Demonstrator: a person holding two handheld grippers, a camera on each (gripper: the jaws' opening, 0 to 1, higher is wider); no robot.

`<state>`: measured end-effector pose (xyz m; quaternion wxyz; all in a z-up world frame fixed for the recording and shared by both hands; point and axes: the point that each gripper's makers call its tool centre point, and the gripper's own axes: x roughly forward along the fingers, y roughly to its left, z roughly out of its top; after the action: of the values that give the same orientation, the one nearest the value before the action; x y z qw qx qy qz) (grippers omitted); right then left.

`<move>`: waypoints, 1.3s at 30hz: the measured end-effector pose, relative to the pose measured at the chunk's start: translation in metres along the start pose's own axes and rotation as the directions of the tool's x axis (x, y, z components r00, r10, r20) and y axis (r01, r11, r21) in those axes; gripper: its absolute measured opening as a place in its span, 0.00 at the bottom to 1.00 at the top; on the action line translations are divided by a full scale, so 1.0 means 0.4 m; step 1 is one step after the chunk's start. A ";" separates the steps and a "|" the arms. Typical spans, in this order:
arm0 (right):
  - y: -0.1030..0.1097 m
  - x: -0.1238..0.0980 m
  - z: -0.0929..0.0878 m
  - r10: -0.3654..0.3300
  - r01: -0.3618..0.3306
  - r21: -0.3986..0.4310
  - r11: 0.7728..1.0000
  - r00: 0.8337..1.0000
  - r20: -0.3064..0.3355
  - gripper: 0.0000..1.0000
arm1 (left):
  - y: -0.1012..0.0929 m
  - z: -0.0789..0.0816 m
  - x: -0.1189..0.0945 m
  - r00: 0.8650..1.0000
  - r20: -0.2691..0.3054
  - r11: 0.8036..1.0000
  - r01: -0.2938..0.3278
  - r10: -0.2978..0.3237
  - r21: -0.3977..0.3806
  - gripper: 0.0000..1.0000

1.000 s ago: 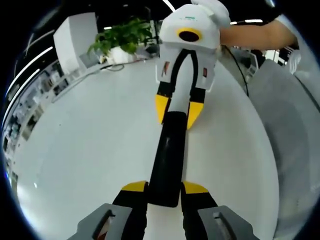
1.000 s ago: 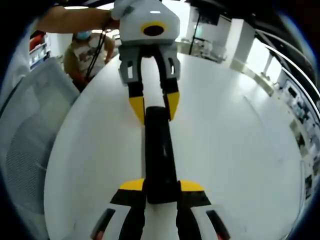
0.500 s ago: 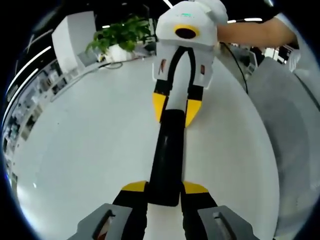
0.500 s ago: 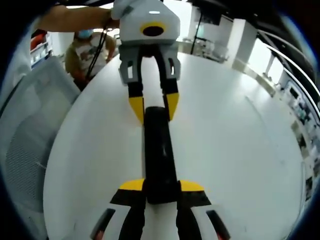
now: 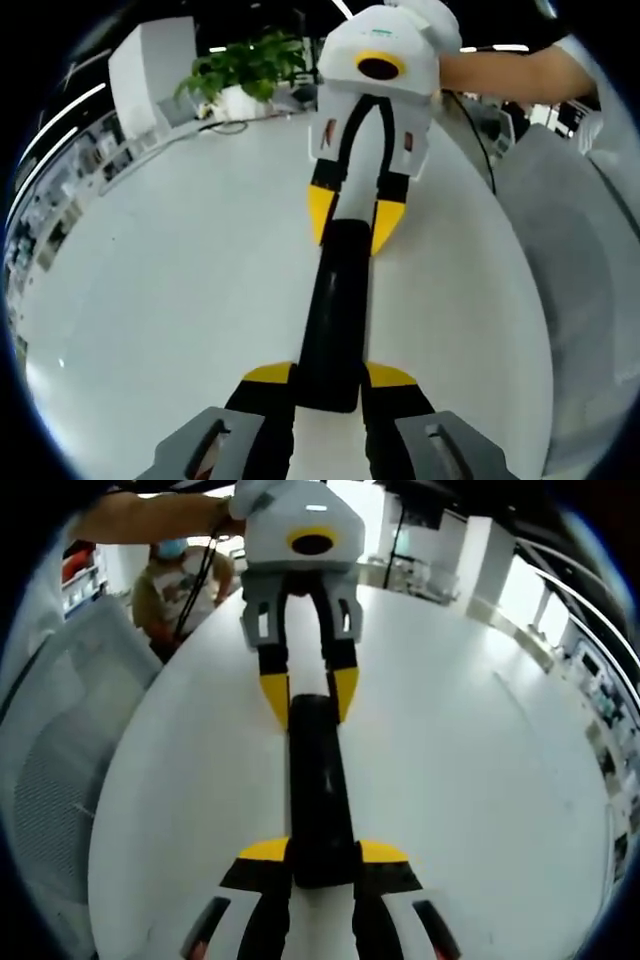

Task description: Press the specified remote control buttons in sequence, fully releasing each button before pressing the next.

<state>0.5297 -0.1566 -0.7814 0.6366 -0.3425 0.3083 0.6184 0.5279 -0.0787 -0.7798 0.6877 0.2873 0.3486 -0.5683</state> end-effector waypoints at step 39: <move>0.000 0.003 -0.004 0.024 -0.025 -0.010 1.000 0.999 -0.029 0.21 | -0.001 -0.001 -0.002 1.000 -0.008 1.000 0.003 -0.003 0.029 0.24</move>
<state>0.5297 -0.1570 -0.7833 0.6226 -0.3510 0.3186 0.6227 0.5276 -0.0781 -0.7792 0.6812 0.2989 0.3434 -0.5733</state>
